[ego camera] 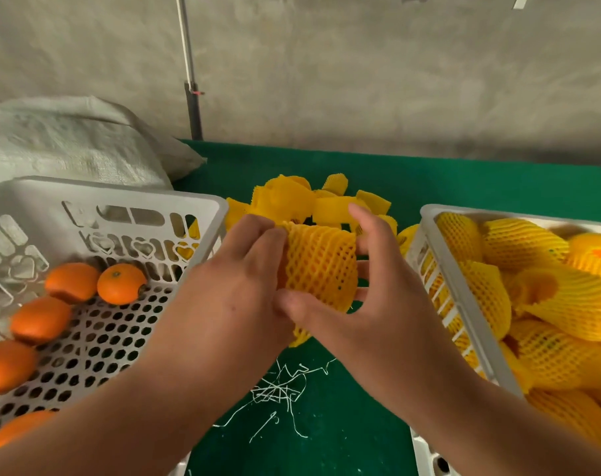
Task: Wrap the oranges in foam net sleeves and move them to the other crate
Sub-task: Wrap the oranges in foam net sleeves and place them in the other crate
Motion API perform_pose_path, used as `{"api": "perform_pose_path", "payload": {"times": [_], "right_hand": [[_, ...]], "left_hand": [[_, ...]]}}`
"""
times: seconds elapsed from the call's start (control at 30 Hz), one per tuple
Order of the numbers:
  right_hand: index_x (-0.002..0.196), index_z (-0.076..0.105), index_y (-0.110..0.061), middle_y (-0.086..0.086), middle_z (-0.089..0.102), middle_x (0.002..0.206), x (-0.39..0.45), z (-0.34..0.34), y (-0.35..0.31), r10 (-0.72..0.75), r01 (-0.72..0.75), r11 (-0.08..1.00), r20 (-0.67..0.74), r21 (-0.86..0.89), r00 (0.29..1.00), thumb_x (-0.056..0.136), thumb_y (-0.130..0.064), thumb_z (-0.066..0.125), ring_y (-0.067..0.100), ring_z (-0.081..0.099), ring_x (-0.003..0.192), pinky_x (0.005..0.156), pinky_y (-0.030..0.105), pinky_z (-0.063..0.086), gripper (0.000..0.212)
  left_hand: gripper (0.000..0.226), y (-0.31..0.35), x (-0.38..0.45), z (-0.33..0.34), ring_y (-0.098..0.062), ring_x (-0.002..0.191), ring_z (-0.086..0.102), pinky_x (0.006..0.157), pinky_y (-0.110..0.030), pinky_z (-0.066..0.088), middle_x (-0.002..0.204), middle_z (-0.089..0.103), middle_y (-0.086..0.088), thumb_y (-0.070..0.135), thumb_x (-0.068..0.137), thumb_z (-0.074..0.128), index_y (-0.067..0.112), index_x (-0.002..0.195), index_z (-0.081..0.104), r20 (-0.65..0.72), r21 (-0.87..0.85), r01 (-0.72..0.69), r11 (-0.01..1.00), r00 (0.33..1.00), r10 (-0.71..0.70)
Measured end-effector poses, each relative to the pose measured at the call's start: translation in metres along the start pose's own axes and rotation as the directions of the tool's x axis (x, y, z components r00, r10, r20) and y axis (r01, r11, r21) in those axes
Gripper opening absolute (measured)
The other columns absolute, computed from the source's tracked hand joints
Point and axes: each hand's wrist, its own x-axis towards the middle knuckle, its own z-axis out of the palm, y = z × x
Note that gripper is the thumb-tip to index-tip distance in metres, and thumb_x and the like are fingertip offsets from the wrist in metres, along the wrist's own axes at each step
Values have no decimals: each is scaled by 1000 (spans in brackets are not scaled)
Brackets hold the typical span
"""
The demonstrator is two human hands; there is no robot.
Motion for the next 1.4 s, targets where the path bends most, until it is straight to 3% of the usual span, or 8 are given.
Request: {"api": "perform_pose_path", "payload": {"times": [0.17,0.3,0.47,0.97,1.17,1.27,1.33,1.4], "right_hand": [[149,10,-65,-30,50,128,-1,2,-1,18,-19,999,31,29,999,70,-82,67,-5,59,106,74,17,56,99],[151,9,-63,-21,57,120,0,4,0,41,-44,997,47,55,998,71,-75,70,3,67,96,71,26,62,101],[154,11,-54,-21,52,130,1,6,3,66,-67,996,-26,-54,997,62,-85,68,3,61,106,81,30,60,112],[153,16,-54,-26,51,111,11,4,13,78,-81,996,-56,-40,995,62,-81,62,3,64,86,51,13,49,104],[155,13,-58,-22,52,127,17,-7,21,9,-9,1000,-60,-8,998,74,-65,80,1,61,102,68,19,55,105],[158,8,-57,-21,52,124,13,-9,18,-93,95,995,45,-38,995,73,-57,80,-2,61,96,63,16,52,111],[160,4,-53,-19,48,140,10,-6,15,-166,177,981,134,-77,977,74,-52,78,-2,58,109,74,19,54,113],[162,3,-48,-17,36,156,11,-2,13,-234,256,961,188,-105,954,77,-51,78,-5,44,127,95,20,45,113]], "left_hand": [[48,2,-1,2,-30,82,66,61,-28,49,117,63,-13,4,69,56,-5,116,66,8,-22,-26,999,1000,26],[55,1,-4,4,-28,88,66,64,-35,59,127,59,-10,-5,69,75,-2,122,64,61,-51,-42,998,997,46],[53,6,-3,7,-33,74,66,58,-29,45,121,60,-14,5,68,66,-3,120,64,73,27,-46,999,996,44],[50,-2,-6,11,-5,66,41,61,-6,27,105,63,2,42,74,77,11,112,69,38,-11,-70,997,997,71],[15,-7,-9,4,-10,81,60,58,-40,53,100,58,14,35,86,57,32,100,53,-94,-236,-19,972,996,-3],[27,-11,-1,3,-10,103,68,72,-41,62,114,66,11,54,96,49,38,116,60,182,-707,327,627,941,-286],[34,-16,6,6,-17,107,73,76,-46,64,122,71,5,66,95,58,44,118,68,548,-764,575,293,818,-178],[43,-25,7,9,-31,109,73,81,-50,63,124,73,-8,58,89,72,33,125,71,656,-732,639,236,755,-13]]}}
